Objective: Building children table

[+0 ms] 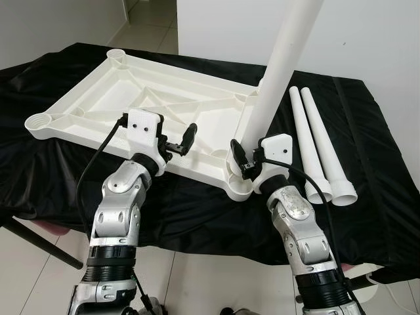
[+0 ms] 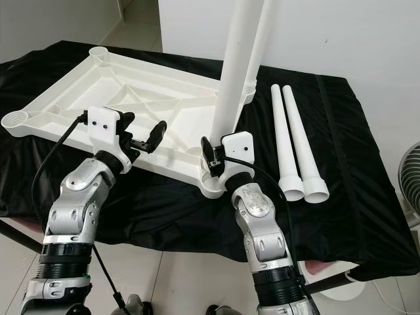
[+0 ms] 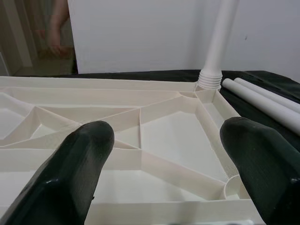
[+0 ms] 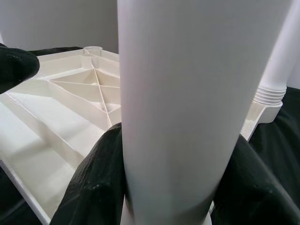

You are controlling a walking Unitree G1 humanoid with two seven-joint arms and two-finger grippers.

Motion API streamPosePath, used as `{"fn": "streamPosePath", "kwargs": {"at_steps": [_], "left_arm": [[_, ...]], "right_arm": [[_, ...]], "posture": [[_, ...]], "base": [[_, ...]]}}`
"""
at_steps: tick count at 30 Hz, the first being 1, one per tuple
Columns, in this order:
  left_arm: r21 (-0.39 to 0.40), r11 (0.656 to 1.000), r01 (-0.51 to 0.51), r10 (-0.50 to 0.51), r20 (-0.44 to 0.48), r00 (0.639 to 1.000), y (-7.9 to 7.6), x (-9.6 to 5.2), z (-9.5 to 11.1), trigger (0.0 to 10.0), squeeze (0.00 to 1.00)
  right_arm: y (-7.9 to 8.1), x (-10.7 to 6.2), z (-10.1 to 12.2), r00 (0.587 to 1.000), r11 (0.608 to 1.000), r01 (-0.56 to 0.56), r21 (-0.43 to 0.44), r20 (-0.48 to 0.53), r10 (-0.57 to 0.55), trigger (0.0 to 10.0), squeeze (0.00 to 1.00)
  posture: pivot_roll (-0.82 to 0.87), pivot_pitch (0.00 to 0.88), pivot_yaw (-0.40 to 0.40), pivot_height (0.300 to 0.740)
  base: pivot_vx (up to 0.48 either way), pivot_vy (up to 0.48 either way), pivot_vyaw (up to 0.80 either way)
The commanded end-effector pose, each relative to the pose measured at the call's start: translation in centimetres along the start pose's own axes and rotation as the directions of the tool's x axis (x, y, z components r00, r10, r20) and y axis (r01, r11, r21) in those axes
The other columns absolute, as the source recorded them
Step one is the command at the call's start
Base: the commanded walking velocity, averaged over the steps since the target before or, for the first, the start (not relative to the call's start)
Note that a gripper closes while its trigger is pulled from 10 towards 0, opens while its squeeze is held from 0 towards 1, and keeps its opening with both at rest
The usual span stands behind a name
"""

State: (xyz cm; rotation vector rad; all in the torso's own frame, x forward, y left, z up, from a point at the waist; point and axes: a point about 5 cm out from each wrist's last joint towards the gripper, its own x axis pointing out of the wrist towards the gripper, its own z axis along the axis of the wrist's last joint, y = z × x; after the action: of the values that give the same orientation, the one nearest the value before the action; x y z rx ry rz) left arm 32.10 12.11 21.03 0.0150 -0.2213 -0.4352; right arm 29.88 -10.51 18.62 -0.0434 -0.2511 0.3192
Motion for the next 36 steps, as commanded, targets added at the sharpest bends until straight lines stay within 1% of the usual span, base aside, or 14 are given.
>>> {"fn": "streamPosePath", "kwargs": {"at_steps": [1,5,8,13,16,30,36], "left_arm": [[0.004,0.999,-0.036,0.036,-0.011,0.999,0.0,-0.3,-0.2,10.0,0.00],[0.017,0.999,-0.036,0.036,-0.017,0.999,0.0,-0.5,-0.3,10.0,0.00],[0.023,0.999,-0.037,0.037,-0.025,0.999,-0.1,-0.8,-0.6,10.0,0.00],[0.023,0.999,-0.037,0.038,-0.027,0.999,-0.2,-0.8,-0.6,10.0,0.00],[0.027,0.999,-0.042,0.043,-0.026,0.999,-0.1,-0.8,-0.6,10.0,0.00],[0.040,0.998,-0.039,0.040,-0.028,0.999,0.0,-0.8,-0.6,10.0,0.00],[0.050,0.998,-0.041,0.042,-0.027,0.999,0.1,-0.8,-0.5,10.0,0.00]], "right_arm": [[0.2,-0.1,-0.1,1.000,1.000,-0.011,-0.001,0.005,0.011,10.0,0.00],[0.3,-0.4,-0.2,1.000,1.000,-0.009,0.005,-0.002,0.009,10.0,0.00],[0.5,-1.0,-0.5,1.000,1.000,-0.008,0.012,-0.018,0.009,10.0,0.00],[0.6,-1.2,-0.6,1.000,1.000,-0.009,0.015,-0.024,0.009,10.0,0.00],[0.7,-1.7,-1.1,0.999,1.000,-0.003,0.023,-0.045,0.004,10.0,0.00],[0.7,-2.1,-1.2,0.999,1.000,0.004,0.023,-0.052,-0.002,10.0,0.00],[0.6,-1.9,-1.1,0.999,1.000,0.012,0.020,-0.041,-0.011,10.0,0.00]], "posture": [[0.14,0.086,-0.038,0.740],[0.14,0.089,-0.040,0.740],[0.14,0.092,-0.040,0.740],[0.14,0.095,-0.042,0.740],[0.14,0.095,-0.043,0.740],[0.13,0.107,-0.035,0.740],[0.14,0.104,-0.035,0.740]], "base": [[0.000,0.000,0.00],[0.000,0.000,0.00],[0.000,0.000,0.00],[0.000,0.000,0.00],[0.000,0.000,0.00],[0.000,0.000,0.00],[0.000,0.000,0.00]]}}
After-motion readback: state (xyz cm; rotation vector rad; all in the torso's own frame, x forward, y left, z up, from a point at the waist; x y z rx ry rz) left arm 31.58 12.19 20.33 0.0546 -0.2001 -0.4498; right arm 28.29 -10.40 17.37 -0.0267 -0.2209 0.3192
